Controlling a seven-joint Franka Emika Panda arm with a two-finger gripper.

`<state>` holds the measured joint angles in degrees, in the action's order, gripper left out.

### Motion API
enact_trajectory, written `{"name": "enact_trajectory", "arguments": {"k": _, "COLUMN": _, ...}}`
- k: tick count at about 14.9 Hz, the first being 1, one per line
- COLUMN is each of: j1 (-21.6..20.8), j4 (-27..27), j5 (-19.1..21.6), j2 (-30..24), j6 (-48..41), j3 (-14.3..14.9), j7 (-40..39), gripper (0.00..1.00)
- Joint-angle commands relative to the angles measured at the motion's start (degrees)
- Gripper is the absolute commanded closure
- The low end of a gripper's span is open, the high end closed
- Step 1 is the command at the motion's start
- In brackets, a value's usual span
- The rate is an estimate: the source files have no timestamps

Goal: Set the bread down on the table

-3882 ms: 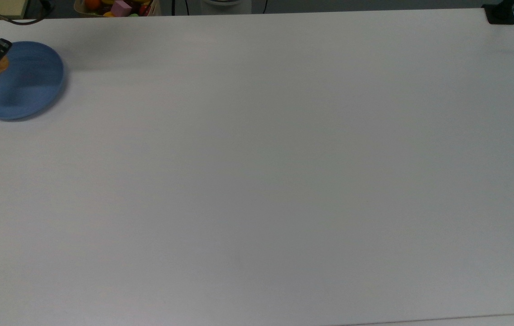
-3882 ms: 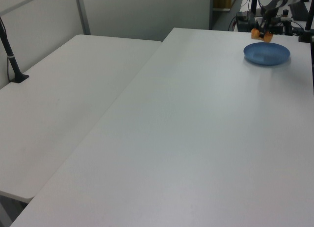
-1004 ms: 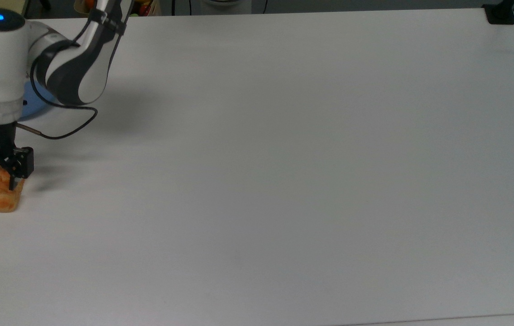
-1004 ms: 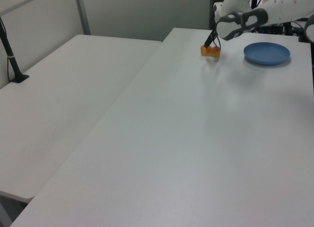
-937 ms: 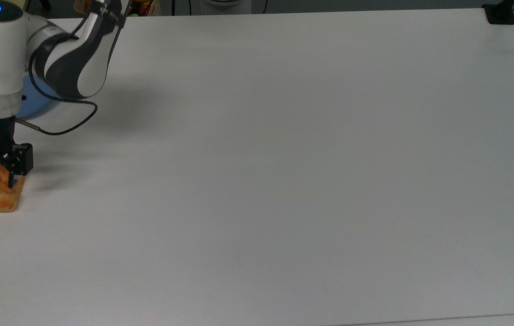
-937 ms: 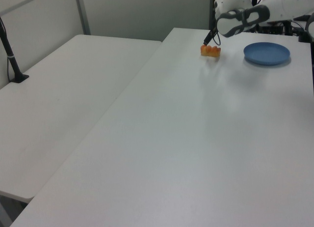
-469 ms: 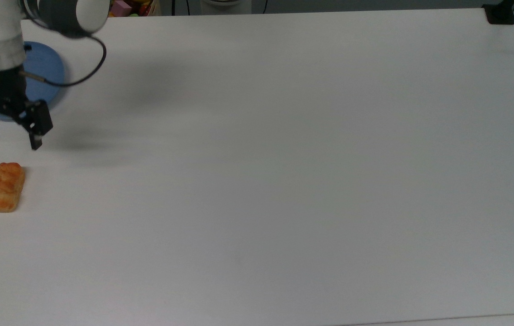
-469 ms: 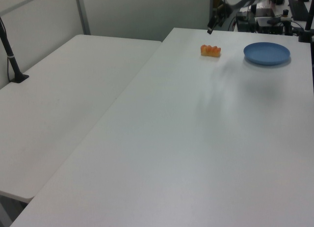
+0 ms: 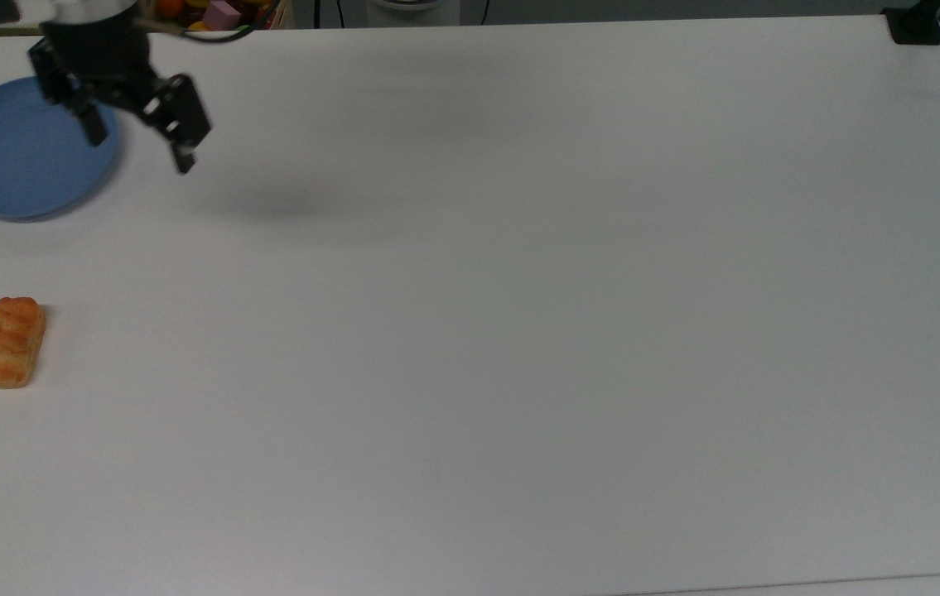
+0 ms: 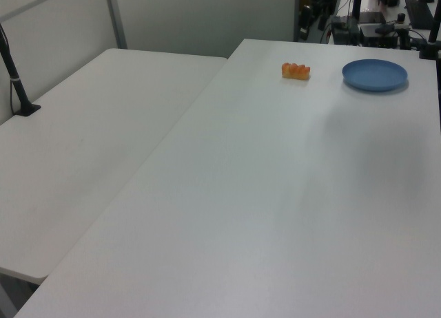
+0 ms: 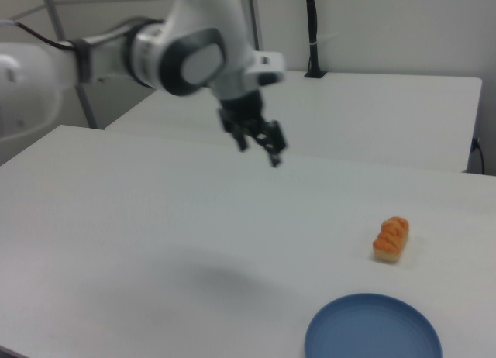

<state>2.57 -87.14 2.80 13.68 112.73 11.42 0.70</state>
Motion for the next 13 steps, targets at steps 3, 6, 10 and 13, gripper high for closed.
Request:
{"name": "enact_trajectory", "arguments": {"k": 3, "j1": -3.6, "j4": -12.2, "j5": -1.4, "j2": -12.9, "j6": -8.9, "j3": -4.9, "j7": 1.5, "gripper": 0.00}}
{"name": "enact_trajectory", "arguments": {"k": 6, "j1": -3.6, "j4": -12.3, "j5": -1.4, "j2": -14.4, "j6": -13.0, "j3": -6.4, "j7": 1.5, "gripper": 0.00}}
{"name": "enact_trajectory", "arguments": {"k": 10, "j1": -3.4, "j4": -12.8, "j5": -1.4, "j2": -14.6, "j6": -13.2, "j3": -6.3, "j7": 1.5, "gripper": 0.00}}
{"name": "enact_trajectory", "arguments": {"k": 13, "j1": -3.3, "j4": -12.7, "j5": -1.4, "j2": -14.6, "j6": -13.2, "j3": -6.3, "j7": 1.5, "gripper": 0.00}}
